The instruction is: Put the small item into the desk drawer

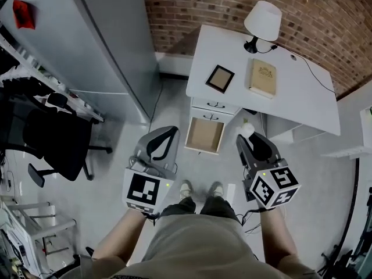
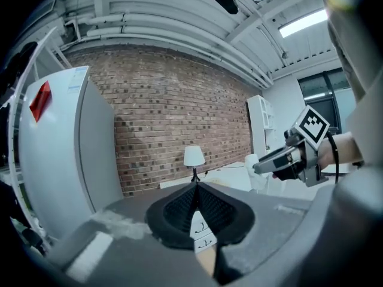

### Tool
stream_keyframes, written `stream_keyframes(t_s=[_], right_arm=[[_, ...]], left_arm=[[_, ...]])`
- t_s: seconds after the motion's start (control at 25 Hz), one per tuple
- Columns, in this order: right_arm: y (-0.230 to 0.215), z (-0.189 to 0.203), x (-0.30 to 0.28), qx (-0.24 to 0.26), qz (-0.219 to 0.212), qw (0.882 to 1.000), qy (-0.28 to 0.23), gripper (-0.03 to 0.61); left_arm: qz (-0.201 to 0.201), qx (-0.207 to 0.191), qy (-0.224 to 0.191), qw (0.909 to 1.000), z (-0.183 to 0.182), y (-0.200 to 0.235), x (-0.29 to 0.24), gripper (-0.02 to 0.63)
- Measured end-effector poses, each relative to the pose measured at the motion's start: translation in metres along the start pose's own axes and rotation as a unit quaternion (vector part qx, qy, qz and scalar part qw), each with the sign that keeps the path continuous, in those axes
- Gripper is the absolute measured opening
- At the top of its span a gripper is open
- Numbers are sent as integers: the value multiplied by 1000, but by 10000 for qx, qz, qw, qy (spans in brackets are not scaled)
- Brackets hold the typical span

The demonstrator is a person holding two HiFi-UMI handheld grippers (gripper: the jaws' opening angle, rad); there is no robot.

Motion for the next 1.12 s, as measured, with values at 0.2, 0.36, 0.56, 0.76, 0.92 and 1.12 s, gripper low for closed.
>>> stream_keyframes(t_s=[0.2,0.36,0.56,0.76,0.92,1.12], right_arm=[[-33,36,-51,-365,-1,9981,495,123],[-60,76,-92,-545,-167,9947,859,123],[-94,122,-146,-601,-219,9913,1151,123],[-115,178,-207,-586,-385,9880,1379,123],[-131,229,-246,-440,-407,9859,1563,123],[-154,305,-294,-343,-367,9828,1777,123]], left_arm=[[-70,96,268,9996,28,9,-39,3],[-251,185,469,9984,61,7,-76,3],[-249,455,715,9961,115,0,-127,3],[-406,730,947,9920,184,2,-165,3],[-443,937,1095,9886,243,-3,-195,3],[-378,995,1204,9870,321,-11,-235,3]])
Point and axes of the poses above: the fingertips, and each gripper's own axes: x backward along the fingers, y to its left, z out of its underside, the point moved 7 cm from there along x, backward along the fingers, and after that the axes turned 6 degrees about y, right-handed, at the moved point
